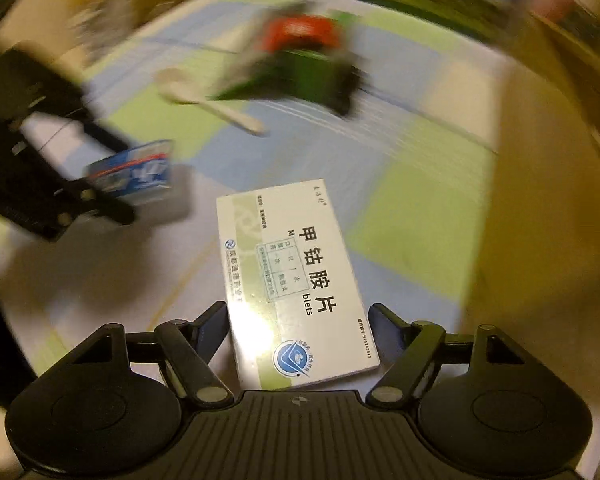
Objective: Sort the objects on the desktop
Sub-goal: 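Lift the medicine box and toothpaste box off the table with both tools, then carry both boxes over the cardboard box with both tools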
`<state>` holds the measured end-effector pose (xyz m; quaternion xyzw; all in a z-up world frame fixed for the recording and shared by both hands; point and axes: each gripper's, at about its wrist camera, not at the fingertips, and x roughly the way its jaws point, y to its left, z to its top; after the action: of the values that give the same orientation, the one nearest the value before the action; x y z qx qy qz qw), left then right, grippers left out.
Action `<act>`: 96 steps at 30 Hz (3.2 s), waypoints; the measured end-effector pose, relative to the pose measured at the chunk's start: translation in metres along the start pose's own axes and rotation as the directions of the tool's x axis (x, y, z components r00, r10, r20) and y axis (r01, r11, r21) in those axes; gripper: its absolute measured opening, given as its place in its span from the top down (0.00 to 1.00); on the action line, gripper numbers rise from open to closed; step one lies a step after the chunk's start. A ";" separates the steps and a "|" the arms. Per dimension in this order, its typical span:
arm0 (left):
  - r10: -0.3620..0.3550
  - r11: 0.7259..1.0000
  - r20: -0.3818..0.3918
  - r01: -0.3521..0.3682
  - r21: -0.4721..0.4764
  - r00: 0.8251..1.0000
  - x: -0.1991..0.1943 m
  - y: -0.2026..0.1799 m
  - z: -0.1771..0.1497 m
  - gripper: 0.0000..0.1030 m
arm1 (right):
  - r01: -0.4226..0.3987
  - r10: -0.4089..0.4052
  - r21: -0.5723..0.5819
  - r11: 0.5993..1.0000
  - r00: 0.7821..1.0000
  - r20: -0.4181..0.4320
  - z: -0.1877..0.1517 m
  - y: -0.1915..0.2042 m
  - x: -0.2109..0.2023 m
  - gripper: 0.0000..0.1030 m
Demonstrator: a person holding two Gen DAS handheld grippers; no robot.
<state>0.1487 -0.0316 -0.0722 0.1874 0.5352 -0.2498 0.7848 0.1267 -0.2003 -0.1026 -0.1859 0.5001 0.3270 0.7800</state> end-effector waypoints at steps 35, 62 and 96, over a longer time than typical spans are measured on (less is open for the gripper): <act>0.080 0.983 0.100 -0.061 -0.174 0.992 0.008 -0.038 -0.022 0.50 | 0.010 -0.017 0.034 0.999 0.979 0.202 -0.040 0.018 -0.003 0.33; 0.071 0.983 0.286 -0.019 -0.182 0.955 -0.071 -0.084 0.020 0.50 | 0.145 -0.206 0.177 0.973 0.895 0.395 -0.049 0.001 -0.118 0.34; -0.046 0.993 0.364 0.084 -0.089 0.930 -0.036 -0.161 0.212 0.50 | 0.190 -0.378 0.437 0.879 0.837 0.396 -0.015 -0.194 -0.151 0.33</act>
<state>0.2004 -0.2730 0.0325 0.0799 0.3997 -0.2780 0.8698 0.2089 -0.3974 0.0198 -0.0198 0.3157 0.1369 0.9387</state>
